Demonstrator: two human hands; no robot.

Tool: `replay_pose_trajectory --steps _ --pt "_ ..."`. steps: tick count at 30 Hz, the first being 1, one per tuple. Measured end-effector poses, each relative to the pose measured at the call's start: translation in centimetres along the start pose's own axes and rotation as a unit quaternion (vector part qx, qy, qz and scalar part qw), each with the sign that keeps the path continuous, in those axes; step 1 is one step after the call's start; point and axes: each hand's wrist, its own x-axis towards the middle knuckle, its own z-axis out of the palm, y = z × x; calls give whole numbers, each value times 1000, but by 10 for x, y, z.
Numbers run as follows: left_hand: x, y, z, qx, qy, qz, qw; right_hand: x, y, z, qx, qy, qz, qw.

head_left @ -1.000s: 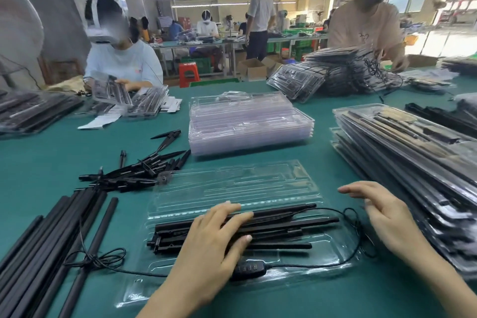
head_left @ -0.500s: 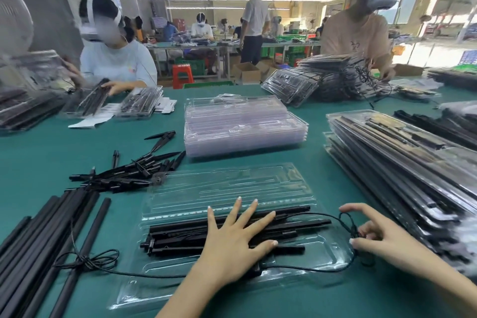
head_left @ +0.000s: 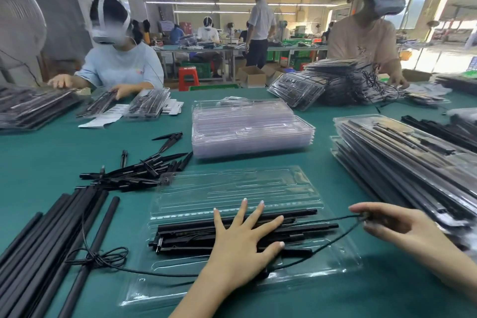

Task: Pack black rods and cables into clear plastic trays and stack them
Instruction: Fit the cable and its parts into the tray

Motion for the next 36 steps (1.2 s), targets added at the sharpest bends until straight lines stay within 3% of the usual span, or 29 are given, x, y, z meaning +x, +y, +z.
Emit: replay_pose_trajectory --steps 3,6,13,20,24,31,36 --pt "0 1 0 -5 5 1 1000 5 0 7 -46 96 -7 994" --pt "-1 0 1 -7 9 8 1000 9 -1 13 -1 136 31 990" --pt "0 1 2 -2 7 17 1000 15 -8 21 53 133 54 988" --pt "-2 8 -5 82 11 71 994 22 -6 20 54 102 68 991" --pt "-2 6 -2 42 28 90 995 23 -2 11 148 78 94 981" --pt "6 17 -6 90 53 97 990 31 9 9 37 20 33 999" --pt "18 34 -11 112 20 139 984 35 11 8 -54 10 -29 998"
